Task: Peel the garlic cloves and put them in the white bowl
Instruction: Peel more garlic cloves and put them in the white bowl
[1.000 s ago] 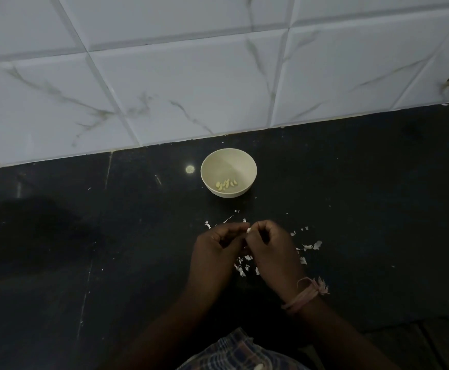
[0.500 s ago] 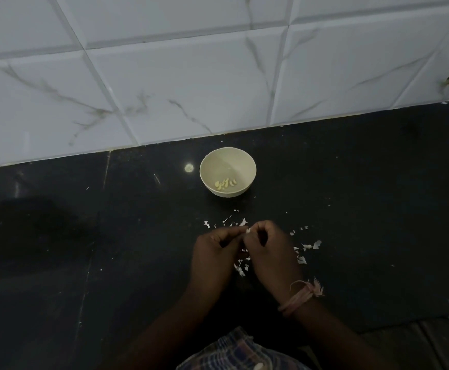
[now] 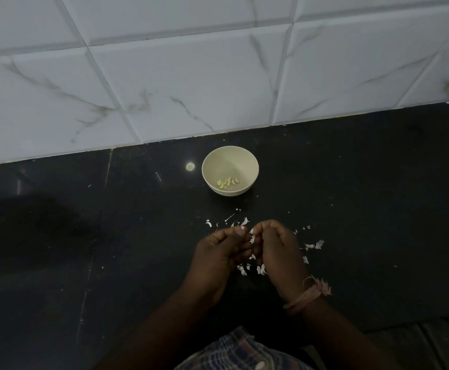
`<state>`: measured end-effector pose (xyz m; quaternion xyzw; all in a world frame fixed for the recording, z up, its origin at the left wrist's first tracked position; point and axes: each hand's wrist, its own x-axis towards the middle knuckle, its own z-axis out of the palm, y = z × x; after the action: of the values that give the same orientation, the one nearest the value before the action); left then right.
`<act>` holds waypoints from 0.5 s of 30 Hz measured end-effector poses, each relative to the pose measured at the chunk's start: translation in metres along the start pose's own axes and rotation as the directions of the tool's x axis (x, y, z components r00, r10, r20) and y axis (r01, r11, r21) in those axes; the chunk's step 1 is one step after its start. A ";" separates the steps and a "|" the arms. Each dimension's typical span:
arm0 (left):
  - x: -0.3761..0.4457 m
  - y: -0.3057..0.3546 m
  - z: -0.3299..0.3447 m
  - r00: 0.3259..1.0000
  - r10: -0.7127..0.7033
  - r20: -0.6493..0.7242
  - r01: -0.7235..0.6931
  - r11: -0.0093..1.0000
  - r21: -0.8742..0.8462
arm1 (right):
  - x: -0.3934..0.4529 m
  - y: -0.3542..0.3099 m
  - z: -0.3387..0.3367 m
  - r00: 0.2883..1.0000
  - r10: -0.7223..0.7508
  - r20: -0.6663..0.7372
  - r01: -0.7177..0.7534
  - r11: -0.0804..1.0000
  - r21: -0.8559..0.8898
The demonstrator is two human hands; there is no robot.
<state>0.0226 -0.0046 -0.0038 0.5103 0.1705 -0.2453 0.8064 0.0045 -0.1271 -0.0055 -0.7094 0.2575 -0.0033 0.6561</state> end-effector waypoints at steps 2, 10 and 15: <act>0.001 -0.002 -0.002 1.000 -0.011 -0.016 0.011 1.000 0.025 | -0.002 -0.002 0.000 0.999 -0.044 -0.027 0.043 0.998 -0.048; -0.001 -0.001 -0.005 1.000 0.023 -0.013 -0.021 0.997 0.077 | 0.000 0.010 -0.004 0.989 -0.149 -0.016 0.138 0.950 -0.281; -0.002 -0.005 -0.007 0.995 0.093 -0.017 -0.087 0.968 0.235 | -0.006 0.006 -0.003 0.964 -0.265 0.026 0.263 0.926 -0.270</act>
<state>0.0183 0.0005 -0.0096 0.6123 0.1282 -0.2197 0.7486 -0.0039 -0.1281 -0.0087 -0.8207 0.1613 -0.0601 0.5449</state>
